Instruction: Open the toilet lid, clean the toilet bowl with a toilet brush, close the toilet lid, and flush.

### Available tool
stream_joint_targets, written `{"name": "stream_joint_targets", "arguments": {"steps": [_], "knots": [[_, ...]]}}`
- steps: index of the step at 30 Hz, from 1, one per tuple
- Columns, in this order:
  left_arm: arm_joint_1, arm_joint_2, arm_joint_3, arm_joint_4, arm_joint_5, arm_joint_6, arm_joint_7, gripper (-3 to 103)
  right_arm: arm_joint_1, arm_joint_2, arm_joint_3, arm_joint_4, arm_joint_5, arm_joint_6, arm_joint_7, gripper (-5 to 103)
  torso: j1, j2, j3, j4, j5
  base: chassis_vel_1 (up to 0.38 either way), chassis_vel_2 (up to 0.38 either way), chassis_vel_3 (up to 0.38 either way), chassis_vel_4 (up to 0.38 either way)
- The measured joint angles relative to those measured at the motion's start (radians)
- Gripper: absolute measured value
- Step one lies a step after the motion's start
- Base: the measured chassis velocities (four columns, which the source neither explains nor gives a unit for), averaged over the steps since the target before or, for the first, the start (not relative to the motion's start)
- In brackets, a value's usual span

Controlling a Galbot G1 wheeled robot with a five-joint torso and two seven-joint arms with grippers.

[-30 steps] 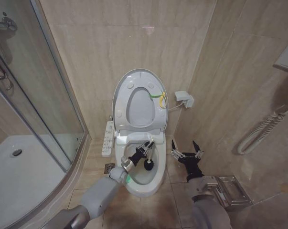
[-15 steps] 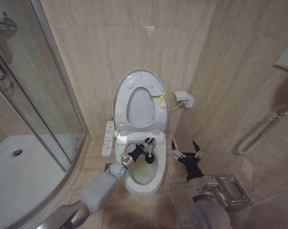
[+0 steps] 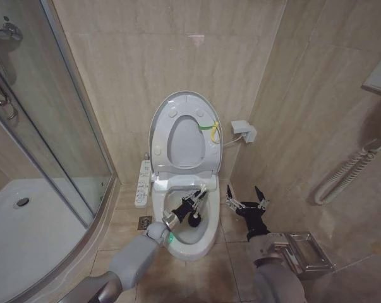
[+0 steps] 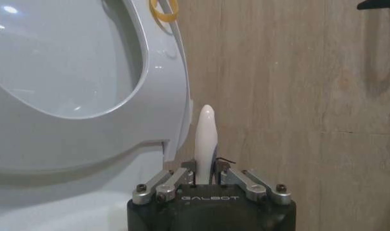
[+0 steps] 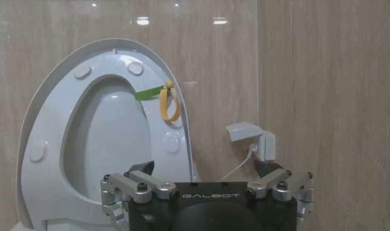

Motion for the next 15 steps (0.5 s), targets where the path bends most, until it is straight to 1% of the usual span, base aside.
{"name": "stream_joint_targets", "arguments": {"steps": [10,15], "knots": [[0.012,0.025,-0.01,-0.023,0.002,0.001,-0.003,19,0.0,0.0,0.0,0.0,0.0,0.0,0.0,100,0.0,0.0,0.0,0.0,-0.0001,0.0,0.0,0.0,0.0],[0.014,0.028,-0.01,-0.031,0.004,0.001,-0.004,19,0.0,0.0,0.0,0.0,0.0,0.0,0.0,100,0.0,0.0,0.0,0.0001,0.0,-0.055,0.061,0.064,-0.068]]}}
